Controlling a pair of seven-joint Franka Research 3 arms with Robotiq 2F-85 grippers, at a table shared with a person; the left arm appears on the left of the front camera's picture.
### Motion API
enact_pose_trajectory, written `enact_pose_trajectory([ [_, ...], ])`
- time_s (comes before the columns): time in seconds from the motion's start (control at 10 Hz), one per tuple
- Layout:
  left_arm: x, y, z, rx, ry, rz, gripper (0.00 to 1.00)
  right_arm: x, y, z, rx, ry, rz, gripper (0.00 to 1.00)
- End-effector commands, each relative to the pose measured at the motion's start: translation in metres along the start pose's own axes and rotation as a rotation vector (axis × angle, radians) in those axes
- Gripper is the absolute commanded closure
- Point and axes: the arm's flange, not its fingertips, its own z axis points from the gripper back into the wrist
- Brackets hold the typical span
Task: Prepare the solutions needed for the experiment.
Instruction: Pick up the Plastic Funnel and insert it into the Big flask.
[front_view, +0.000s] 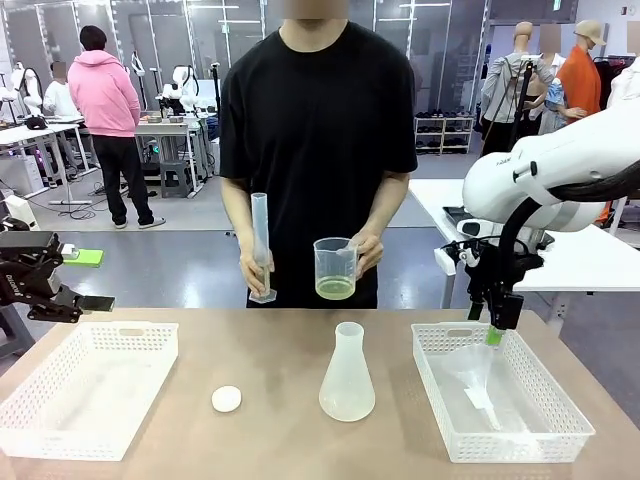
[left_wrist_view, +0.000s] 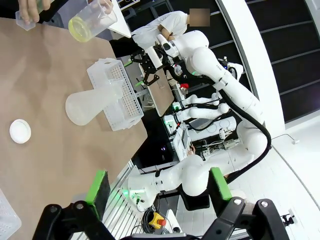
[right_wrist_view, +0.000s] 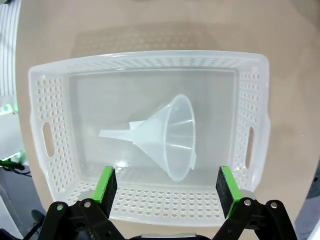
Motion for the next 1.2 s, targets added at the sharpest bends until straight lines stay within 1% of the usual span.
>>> enact_pose_trajectory([
  [0.0, 0.003, -0.002, -0.001, -0.017, -0.002, -0.008, 0.0, 0.0, -0.01, 0.001, 0.057, -0.027, 0.024, 0.0],
  [0.4, 0.003, -0.002, -0.001, -0.017, -0.002, -0.008, 0.0, 0.0, -0.023, -0.021, 0.159, -0.049, 0.06, 0.0],
  [0.5, 0.003, -0.002, -0.001, -0.017, -0.002, -0.008, 0.0, -0.001, -0.026, -0.025, 0.188, -0.029, 0.069, 0.0],
  [0.7, 0.003, -0.002, -0.001, -0.017, -0.002, -0.008, 0.0, -0.003, -0.033, -0.034, 0.24, -0.02, 0.072, 0.0],
  [0.9, 0.003, -0.002, -0.001, -0.017, -0.002, -0.008, 0.0, -0.004, -0.037, -0.038, 0.269, 0.003, 0.08, 0.0],
  [1.0, 0.003, -0.002, -0.001, -0.017, -0.002, -0.008, 0.0, -0.005, -0.04, -0.039, 0.274, 0.007, 0.086, 0.04],
  [1.1, 0.003, -0.002, -0.001, -0.017, -0.002, -0.008, 0.0, -0.005, -0.041, -0.04, 0.277, 0.017, 0.089, 0.12],
])
